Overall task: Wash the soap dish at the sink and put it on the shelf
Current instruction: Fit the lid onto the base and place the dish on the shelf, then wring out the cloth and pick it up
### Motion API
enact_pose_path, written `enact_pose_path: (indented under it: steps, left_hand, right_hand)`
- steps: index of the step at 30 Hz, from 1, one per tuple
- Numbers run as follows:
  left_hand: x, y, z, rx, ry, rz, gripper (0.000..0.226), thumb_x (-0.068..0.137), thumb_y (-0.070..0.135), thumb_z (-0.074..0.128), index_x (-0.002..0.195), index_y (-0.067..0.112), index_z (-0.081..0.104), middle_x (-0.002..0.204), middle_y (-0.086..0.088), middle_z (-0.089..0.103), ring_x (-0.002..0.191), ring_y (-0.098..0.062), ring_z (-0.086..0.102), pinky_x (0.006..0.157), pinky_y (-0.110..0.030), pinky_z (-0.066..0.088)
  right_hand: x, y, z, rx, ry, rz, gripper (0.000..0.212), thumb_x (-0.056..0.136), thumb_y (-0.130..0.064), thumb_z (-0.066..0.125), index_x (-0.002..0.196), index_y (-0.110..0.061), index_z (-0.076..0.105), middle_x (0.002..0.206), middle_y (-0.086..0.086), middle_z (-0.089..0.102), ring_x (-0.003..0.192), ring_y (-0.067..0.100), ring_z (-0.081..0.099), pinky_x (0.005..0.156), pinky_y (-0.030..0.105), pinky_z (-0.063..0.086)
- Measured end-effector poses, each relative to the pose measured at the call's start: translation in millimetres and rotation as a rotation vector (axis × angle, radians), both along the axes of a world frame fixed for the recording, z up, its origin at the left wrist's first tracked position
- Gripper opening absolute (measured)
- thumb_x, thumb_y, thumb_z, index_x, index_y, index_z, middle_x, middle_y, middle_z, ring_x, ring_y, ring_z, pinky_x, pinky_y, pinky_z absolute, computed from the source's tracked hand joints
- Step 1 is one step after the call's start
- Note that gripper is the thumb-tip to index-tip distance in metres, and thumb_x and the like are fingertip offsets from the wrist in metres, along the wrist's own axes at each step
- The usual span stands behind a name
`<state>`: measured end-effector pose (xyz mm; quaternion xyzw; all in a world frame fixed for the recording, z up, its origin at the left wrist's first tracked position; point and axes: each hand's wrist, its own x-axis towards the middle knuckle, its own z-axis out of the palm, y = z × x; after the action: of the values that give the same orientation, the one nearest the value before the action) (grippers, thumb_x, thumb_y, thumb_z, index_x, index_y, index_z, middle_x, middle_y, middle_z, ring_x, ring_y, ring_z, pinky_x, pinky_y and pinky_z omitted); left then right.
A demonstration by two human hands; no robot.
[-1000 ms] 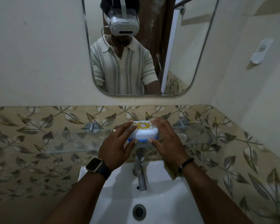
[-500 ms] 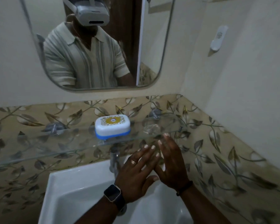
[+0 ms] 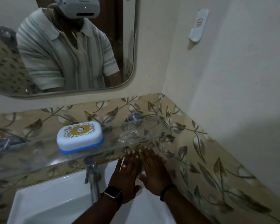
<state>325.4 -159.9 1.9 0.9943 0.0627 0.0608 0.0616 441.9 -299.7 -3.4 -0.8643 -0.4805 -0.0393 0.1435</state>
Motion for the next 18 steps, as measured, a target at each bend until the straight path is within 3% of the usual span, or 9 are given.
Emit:
enact_pose_path:
  steps: [2,3,5,6,9,11,13,15,18]
  left_hand:
    - [8.6,-0.2,-5.1,0.001,0.059,-0.014,0.104,0.084,0.061,0.055,0.160,0.014,0.002,0.166,-0.008,-0.010,0.154,-0.033,-0.011,0.124,-0.050,-0.012]
    - [10.6,-0.8,-4.9,0.007,0.065,-0.043,0.101,0.080,0.061,0.061,0.159,0.013,0.020,0.167,-0.009,0.010,0.155,-0.032,0.009,0.126,-0.049,0.000]
    - [12.9,-3.0,-5.0,-0.022,0.152,-0.065,0.096,0.061,0.060,0.081,0.141,0.013,0.057,0.144,-0.009,0.058,0.132,-0.027,0.057,0.112,-0.041,0.040]
    - [13.6,-3.6,-9.9,-0.079,0.157,-0.052,0.091,0.063,0.054,0.084,0.140,0.013,0.058,0.141,-0.009,0.061,0.129,-0.027,0.059,0.108,-0.037,0.045]
    - [14.6,0.5,-20.5,-0.143,0.188,0.016,0.073,0.094,0.034,0.061,0.157,0.020,0.029,0.163,-0.005,0.033,0.148,-0.028,0.032,0.120,-0.035,0.022]
    - [17.2,4.1,-22.5,-0.107,0.170,0.014,0.063,0.095,0.028,0.059,0.154,0.021,0.036,0.158,-0.004,0.041,0.142,-0.029,0.039,0.118,-0.037,0.026]
    - [15.7,3.8,-15.6,-0.079,0.138,-0.034,0.055,0.083,0.022,0.070,0.137,0.020,0.059,0.134,-0.004,0.064,0.120,-0.029,0.061,0.103,-0.037,0.044]
    - [14.2,-0.3,-14.5,-0.012,0.063,-0.064,0.050,0.060,0.015,0.083,0.108,0.022,0.073,0.100,0.002,0.075,0.087,-0.023,0.071,0.076,-0.031,0.055]
    - [11.2,-8.5,-16.6,0.043,0.002,-0.053,0.051,0.047,0.003,0.078,0.093,0.023,0.074,0.086,0.004,0.072,0.075,-0.022,0.069,0.063,-0.029,0.053]
  right_hand:
    - [4.1,8.2,-9.7,-0.164,0.031,-0.004,0.087,0.094,-0.056,0.044,0.158,-0.024,-0.005,0.167,-0.001,-0.006,0.155,0.021,-0.011,0.126,0.048,0.006]
    - [3.8,10.8,-16.2,-0.262,0.073,-0.015,0.086,0.095,-0.058,0.043,0.159,-0.022,-0.002,0.169,0.000,-0.004,0.155,0.022,-0.009,0.126,0.050,0.004]
    - [1.0,12.6,-27.1,-0.401,0.153,-0.031,0.084,0.097,-0.055,0.047,0.161,-0.019,0.004,0.170,0.002,0.001,0.156,0.023,-0.003,0.126,0.051,0.002]
    - [0.0,12.3,-31.1,-0.407,0.165,-0.034,0.083,0.098,-0.051,0.049,0.161,-0.018,0.006,0.170,0.002,0.002,0.156,0.022,-0.001,0.126,0.050,0.002]
    - [1.6,9.7,-35.1,-0.341,0.138,-0.022,0.075,0.100,-0.043,0.051,0.160,-0.017,0.013,0.169,0.002,0.009,0.156,0.022,0.005,0.126,0.047,0.004]
    - [3.6,5.0,-34.9,-0.304,0.128,0.006,0.069,0.100,-0.035,0.053,0.158,-0.016,0.021,0.167,0.004,0.017,0.154,0.024,0.014,0.126,0.045,0.010]
    - [3.7,-0.5,-34.1,-0.226,0.079,0.034,0.058,0.094,-0.024,0.061,0.149,-0.015,0.043,0.156,0.007,0.041,0.143,0.029,0.040,0.119,0.046,0.030]
    - [0.4,-5.3,-35.5,-0.107,-0.017,0.045,0.040,0.085,-0.014,0.063,0.124,-0.020,0.064,0.128,0.002,0.064,0.110,0.026,0.064,0.096,0.041,0.053]
    - [-7.6,-14.4,-37.3,-0.026,-0.146,0.040,0.034,0.080,-0.008,0.041,0.095,-0.027,0.064,0.092,-0.005,0.059,0.081,0.020,0.058,0.073,0.035,0.051]
